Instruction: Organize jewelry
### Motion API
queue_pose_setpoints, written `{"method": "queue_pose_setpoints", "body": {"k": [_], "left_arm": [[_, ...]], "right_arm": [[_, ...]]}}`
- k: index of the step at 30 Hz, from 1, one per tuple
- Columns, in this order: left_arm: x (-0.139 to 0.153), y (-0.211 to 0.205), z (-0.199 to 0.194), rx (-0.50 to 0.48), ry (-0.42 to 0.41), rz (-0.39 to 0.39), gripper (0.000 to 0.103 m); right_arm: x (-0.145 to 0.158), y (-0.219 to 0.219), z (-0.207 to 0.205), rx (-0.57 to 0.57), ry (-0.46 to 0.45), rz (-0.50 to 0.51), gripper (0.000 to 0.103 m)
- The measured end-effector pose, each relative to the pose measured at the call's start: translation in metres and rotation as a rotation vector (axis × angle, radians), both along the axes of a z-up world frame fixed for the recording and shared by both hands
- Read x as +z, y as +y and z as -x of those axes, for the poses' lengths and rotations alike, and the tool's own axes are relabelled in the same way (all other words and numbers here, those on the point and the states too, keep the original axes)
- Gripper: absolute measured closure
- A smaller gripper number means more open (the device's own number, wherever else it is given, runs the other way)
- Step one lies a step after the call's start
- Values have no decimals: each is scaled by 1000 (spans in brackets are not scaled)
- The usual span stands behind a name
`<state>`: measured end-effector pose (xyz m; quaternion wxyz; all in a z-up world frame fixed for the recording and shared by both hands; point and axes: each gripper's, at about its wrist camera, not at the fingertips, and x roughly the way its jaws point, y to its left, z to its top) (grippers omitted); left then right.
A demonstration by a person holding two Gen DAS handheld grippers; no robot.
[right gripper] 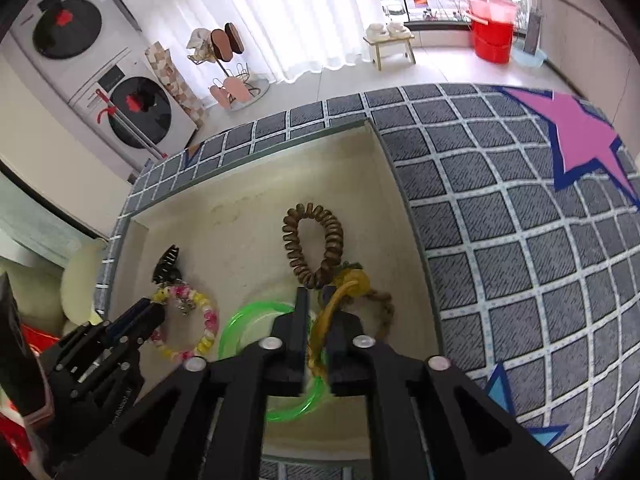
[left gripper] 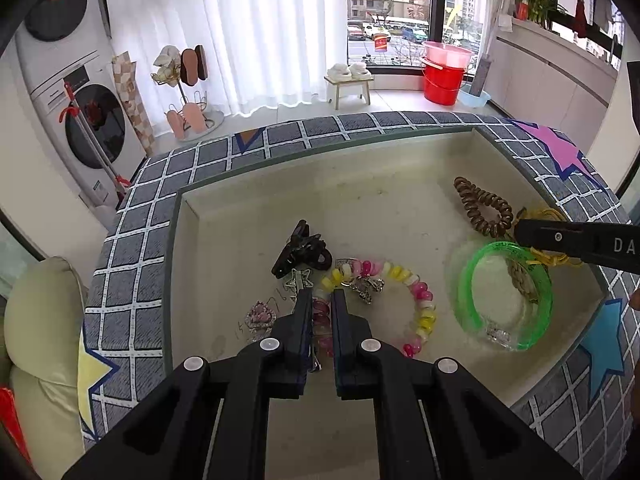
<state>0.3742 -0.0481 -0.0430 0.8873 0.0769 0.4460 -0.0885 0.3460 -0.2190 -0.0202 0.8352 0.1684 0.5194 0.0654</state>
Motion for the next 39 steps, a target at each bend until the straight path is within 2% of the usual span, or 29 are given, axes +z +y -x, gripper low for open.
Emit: {"method": "queue_pose_setpoints", "body": {"k": [2, 10, 14, 16, 20, 22, 26, 27, 28, 29, 31, 37, 38, 39], "left_arm": [[1, 0, 1, 0, -4, -5, 80], [3, 0, 1, -2, -14, -18, 80], [5, 1, 2, 10, -22, -13, 79], [6, 3, 2, 21, -23, -2, 79], [9, 8, 1, 30, -20, 13, 79], [11, 11, 0, 39, -12, 34, 79], [18, 15, -1, 41, -19, 73, 79], [19, 15, -1, 37, -23, 74, 74], [21, 14, -1, 31, -24, 81, 23], [22, 14, 0, 37, -23, 81, 0], [26, 14, 2, 49, -75, 81, 0], [28, 13, 4, 56, -92, 40, 0], [28, 13, 6, 56, -96, 31, 0], [27, 13, 9, 57, -100, 17, 0]], "right_arm": [[2, 2, 2, 3, -9, -3, 37], [12, 8, 6, 15, -14, -21, 37], [16, 8, 9, 11, -26, -38, 27], [17, 7, 11, 10, -28, -37, 27], [14, 0, 12, -5, -11, -103, 27], [12, -4, 12, -13, 0, -151, 21], [11, -10, 13, -33, 17, -199, 21], [11, -10, 13, -34, 20, -204, 20], [11, -10, 13, -35, 22, -207, 18], [12, -11, 14, -38, 20, -205, 17], [14, -12, 16, -40, 19, -203, 17], [18, -10, 19, -48, 13, -202, 16], [20, -10, 21, -51, 5, -200, 12], [21, -9, 22, -54, -1, -197, 1]]}}
